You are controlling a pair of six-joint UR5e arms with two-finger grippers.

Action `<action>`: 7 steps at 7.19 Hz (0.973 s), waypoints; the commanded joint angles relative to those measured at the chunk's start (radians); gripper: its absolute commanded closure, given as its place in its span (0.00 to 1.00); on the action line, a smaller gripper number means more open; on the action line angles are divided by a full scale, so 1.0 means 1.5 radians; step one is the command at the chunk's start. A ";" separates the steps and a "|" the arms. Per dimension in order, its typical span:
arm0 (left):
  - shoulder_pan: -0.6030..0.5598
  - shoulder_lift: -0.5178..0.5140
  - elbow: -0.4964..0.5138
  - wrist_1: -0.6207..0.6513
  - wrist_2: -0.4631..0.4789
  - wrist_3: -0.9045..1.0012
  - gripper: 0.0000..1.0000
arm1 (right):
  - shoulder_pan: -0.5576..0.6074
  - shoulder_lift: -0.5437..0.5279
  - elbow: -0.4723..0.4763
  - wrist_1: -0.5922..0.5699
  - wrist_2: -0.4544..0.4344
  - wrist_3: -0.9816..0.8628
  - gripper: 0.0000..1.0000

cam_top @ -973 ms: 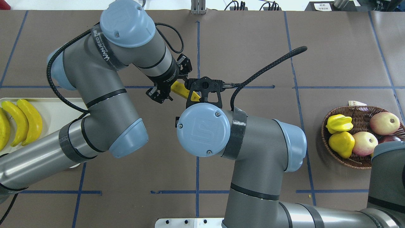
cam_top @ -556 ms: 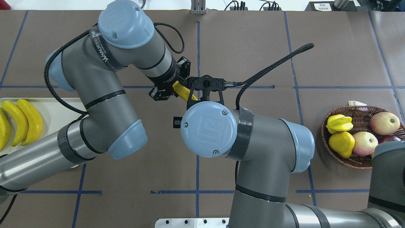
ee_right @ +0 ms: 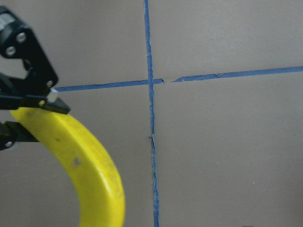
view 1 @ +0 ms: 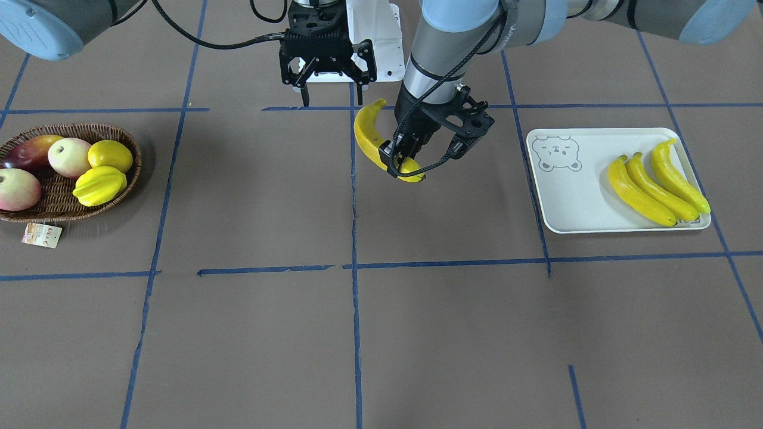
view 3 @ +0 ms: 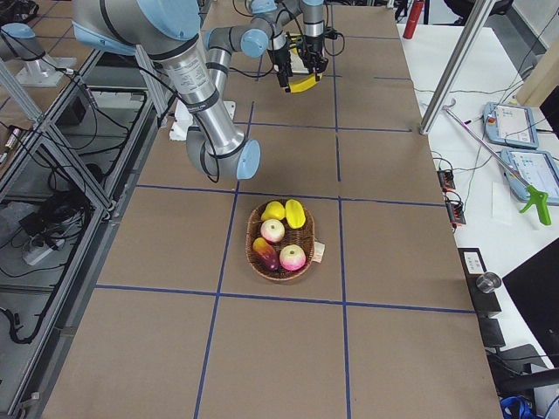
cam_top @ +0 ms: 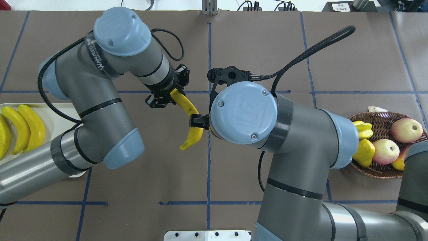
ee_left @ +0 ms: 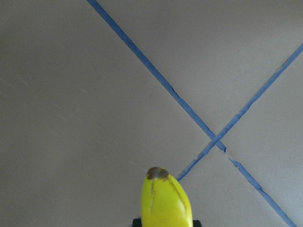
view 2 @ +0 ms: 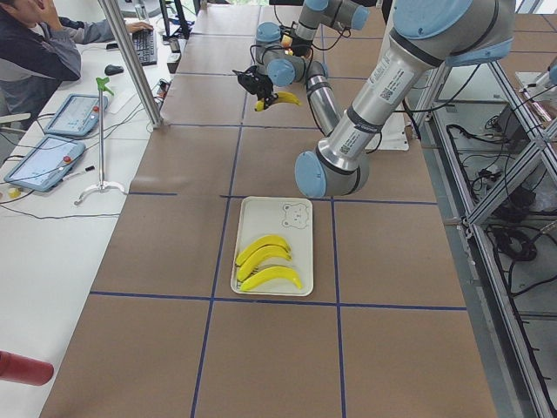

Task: Transfer all bananas from basket to plate

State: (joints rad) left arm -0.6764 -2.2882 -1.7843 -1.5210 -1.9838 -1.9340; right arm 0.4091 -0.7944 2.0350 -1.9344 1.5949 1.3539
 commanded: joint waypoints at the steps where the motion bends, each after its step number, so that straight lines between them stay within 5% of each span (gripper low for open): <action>1: -0.027 0.099 -0.062 0.004 -0.001 0.091 1.00 | 0.040 -0.030 0.020 0.000 0.059 -0.042 0.00; 4: -0.092 0.257 -0.113 -0.007 -0.009 0.230 1.00 | 0.133 -0.108 0.021 0.000 0.167 -0.165 0.00; 7: -0.137 0.386 -0.111 -0.092 -0.010 0.334 1.00 | 0.180 -0.184 0.041 0.007 0.193 -0.271 0.00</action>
State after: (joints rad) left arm -0.8566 -1.7841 -1.9569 -1.6021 -1.9979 -1.4863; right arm 0.6498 -1.0284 2.0918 -1.9271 1.8612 1.0035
